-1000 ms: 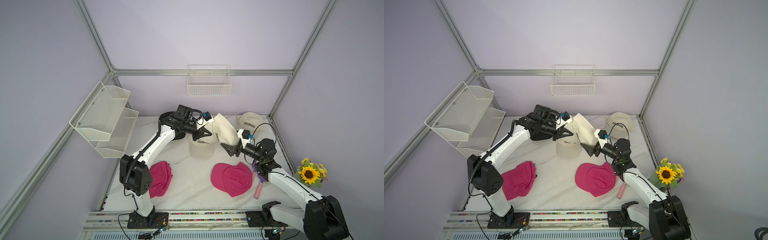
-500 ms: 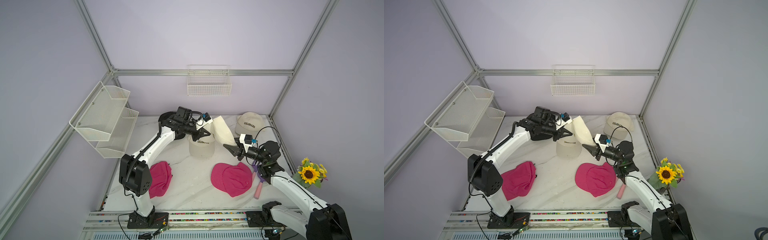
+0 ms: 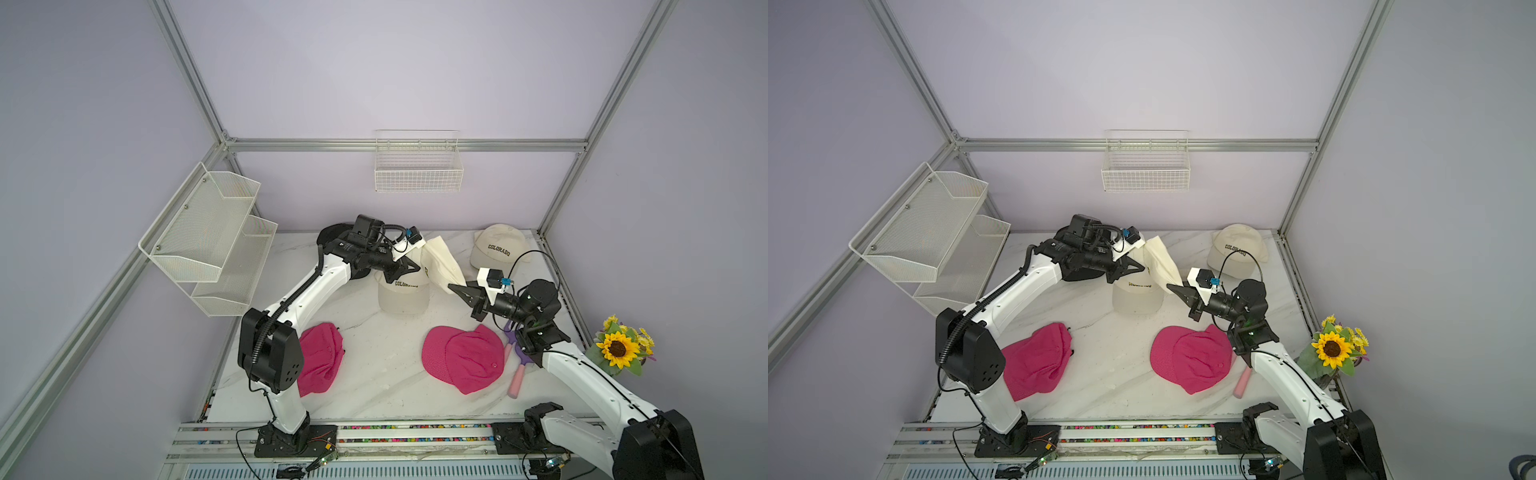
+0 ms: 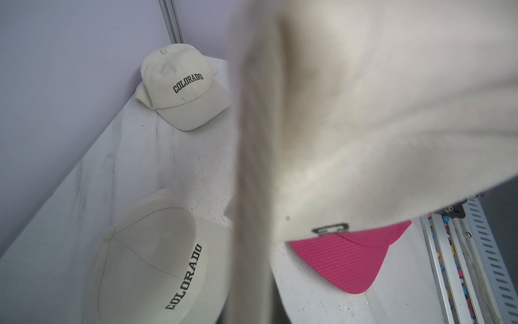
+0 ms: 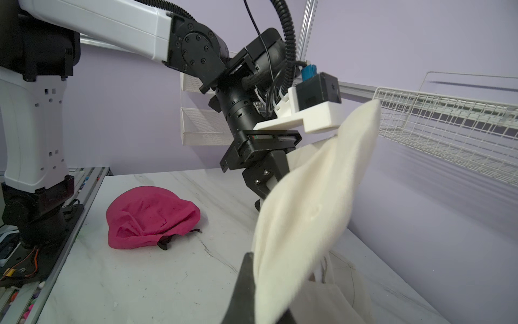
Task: Stack the baseball caps by color
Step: Pick up the baseball cap from the center of the board.
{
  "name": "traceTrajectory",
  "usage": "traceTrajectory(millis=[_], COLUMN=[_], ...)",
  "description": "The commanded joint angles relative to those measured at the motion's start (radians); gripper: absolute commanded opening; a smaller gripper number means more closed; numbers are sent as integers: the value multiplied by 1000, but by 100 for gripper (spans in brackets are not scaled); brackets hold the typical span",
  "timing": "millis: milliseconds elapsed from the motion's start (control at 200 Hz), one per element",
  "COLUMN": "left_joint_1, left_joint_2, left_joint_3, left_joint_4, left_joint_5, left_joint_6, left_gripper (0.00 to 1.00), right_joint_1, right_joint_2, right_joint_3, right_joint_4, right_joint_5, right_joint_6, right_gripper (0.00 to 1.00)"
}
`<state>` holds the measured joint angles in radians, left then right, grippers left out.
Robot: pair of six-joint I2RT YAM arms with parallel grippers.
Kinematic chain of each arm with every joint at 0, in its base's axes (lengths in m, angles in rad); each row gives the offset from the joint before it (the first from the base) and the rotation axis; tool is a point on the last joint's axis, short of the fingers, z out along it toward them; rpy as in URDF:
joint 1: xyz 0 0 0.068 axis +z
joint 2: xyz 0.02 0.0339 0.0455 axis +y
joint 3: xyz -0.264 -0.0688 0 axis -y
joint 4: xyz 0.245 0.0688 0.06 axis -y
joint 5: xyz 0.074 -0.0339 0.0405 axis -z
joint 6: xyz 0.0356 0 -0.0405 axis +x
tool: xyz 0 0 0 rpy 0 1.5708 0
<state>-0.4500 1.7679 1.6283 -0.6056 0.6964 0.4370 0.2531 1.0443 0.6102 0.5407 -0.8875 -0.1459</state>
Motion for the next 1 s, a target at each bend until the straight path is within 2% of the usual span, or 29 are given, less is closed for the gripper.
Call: traceTrajectory(millis=[0,115,195,255,310,355,400,541,701,831,996], left_joint_1=[47,54,54,54,54,53,53,53,51,51,51], left_joint_2=[-27,-28,-40,-58,-83,-109,-139,-234,-306,-336,-338], left_joint_3=[-22,-36,-29,-31,-47,-65,-90,-157,-176,-159,-82], left_joint_4=[61,79,73,73,82,91,101,117,115,69,-58], left_joint_5=[-183,-245,-172,-84,-26,-7,-9,-6,3,-28,-72], left_joint_6=[-37,-63,-71,-74,-81,-79,-75,-25,21,91,212], left_gripper=[0,0,0,19,40,55,65,82,99,100,100], right_joint_1=[-1,0,2,4,11,26,41,75,115,174,251], right_joint_2=[-80,-72,-22,35,90,131,166,254,325,355,369], right_joint_3=[34,40,73,115,167,218,274,421,551,617,676], right_joint_4=[5,1,-37,-89,-155,-221,-293,-504,-652,-749,-820], right_joint_5=[-54,-20,5,11,21,43,70,160,219,315,474], right_joint_6=[-13,-13,-34,-63,-97,-137,-188,-316,-457,-567,-635], right_gripper=[0,0,0,0,0,0,0,0,0,0,0])
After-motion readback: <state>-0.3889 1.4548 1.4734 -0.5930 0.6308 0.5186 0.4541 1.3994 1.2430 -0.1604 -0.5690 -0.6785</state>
